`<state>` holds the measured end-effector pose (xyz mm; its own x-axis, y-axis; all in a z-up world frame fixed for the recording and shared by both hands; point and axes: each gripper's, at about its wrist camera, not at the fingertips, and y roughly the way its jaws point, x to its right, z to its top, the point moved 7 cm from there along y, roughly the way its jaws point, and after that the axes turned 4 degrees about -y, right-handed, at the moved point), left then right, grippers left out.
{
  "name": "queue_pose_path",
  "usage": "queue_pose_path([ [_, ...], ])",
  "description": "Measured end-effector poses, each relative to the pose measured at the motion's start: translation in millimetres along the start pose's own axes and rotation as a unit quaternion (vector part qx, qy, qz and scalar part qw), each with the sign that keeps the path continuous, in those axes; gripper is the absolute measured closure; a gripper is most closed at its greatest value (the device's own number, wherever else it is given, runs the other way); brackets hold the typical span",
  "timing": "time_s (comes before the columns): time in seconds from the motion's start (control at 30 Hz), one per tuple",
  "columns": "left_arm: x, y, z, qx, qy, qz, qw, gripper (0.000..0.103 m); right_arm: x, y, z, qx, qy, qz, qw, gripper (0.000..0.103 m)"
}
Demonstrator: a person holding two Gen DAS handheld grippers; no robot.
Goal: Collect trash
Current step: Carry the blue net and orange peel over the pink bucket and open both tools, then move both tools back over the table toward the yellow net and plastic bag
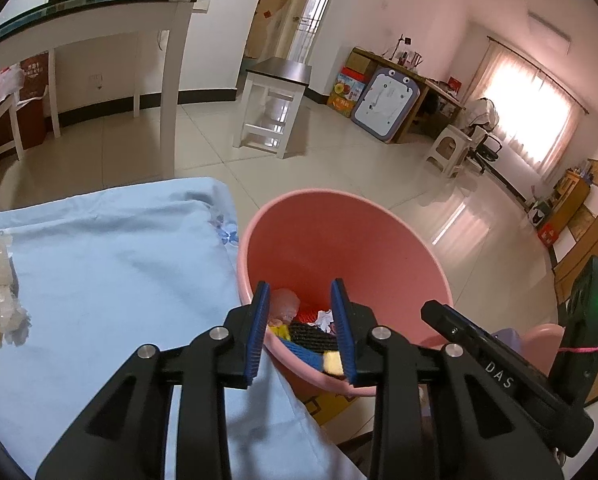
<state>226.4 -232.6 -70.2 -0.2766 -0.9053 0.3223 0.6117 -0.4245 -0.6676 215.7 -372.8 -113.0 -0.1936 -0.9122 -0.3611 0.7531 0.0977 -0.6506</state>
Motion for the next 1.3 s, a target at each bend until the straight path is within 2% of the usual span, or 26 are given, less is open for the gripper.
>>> queue_pose_path([
  [0.5, -22, -46, -4, 0.021, -0.011, 0.017, 0.9996, 0.071, -43, -24, -17, -0.005, -0.037, 0.027, 0.999, 0.066],
  [1.0, -86, -89, -25, 0.013, -0.054, 0.092, 0.9942, 0.071, -114, -27, -43, -0.033, -0.103, 0.061, 0.992, 0.06],
  [1.3, -122, -119, -36, 0.024, -0.078, 0.125, 0.9888, 0.071, -161, -29, -65, -0.048, -0.147, 0.083, 0.985, 0.058],
])
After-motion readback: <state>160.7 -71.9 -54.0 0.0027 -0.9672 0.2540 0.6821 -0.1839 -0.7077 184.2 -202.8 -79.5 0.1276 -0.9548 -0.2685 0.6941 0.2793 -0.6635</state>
